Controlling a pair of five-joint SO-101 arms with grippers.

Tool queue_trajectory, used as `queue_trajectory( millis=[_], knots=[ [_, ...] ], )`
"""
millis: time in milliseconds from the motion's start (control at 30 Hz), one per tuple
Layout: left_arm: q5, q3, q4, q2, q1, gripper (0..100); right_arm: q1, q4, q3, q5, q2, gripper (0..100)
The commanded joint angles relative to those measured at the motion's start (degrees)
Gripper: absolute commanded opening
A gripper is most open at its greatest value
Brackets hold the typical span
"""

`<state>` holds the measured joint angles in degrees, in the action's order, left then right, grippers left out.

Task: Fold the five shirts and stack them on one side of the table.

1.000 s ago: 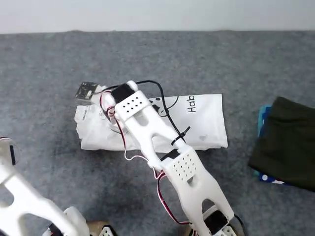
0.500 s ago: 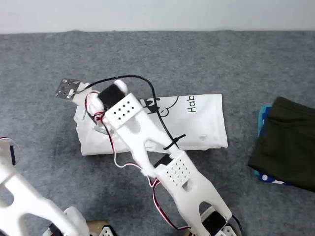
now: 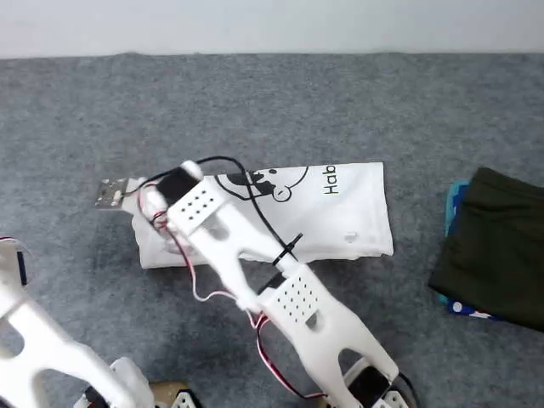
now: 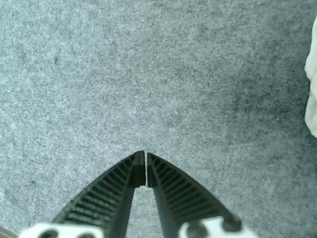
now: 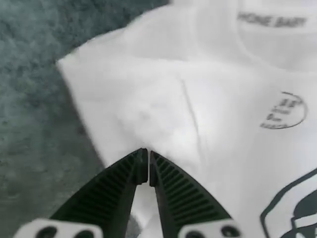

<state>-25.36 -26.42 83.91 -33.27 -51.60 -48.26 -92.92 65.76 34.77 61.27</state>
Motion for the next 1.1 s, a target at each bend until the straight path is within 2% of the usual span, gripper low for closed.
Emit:
queue_trajectory(
  millis=[0,133,267,433,700,867,1067],
  knots=[
    [0.4,0.2,0.3,-1.8,-0.4,1,4.8,7.5,0.7,1.5,-1.0,0.9],
    [0.4,0.2,0.3,-1.8,-0.4,1,8.0,14.6,0.7,1.4,-0.9,0.9],
    [0.4,0.2,0.2,-1.8,-0.2,1,9.2,15.3,0.7,1.4,-0.9,0.9],
    [0.4,0.0,-0.4,-1.6,-0.2,1,8.0,8.6,4.3,-1.6,-1.9,0.9],
    [0.4,-2.0,-1.8,-1.8,-0.1,1,5.1,-10.0,16.3,-3.4,-3.1,0.9],
    [0.4,-2.2,-1.8,-1.8,-0.1,1,4.9,-10.1,12.9,-5.6,-3.8,0.9],
    [0.4,-2.2,-1.8,-1.8,-0.1,1,8.1,-8.3,-0.2,-5.4,-2.9,0.9]
  ],
)
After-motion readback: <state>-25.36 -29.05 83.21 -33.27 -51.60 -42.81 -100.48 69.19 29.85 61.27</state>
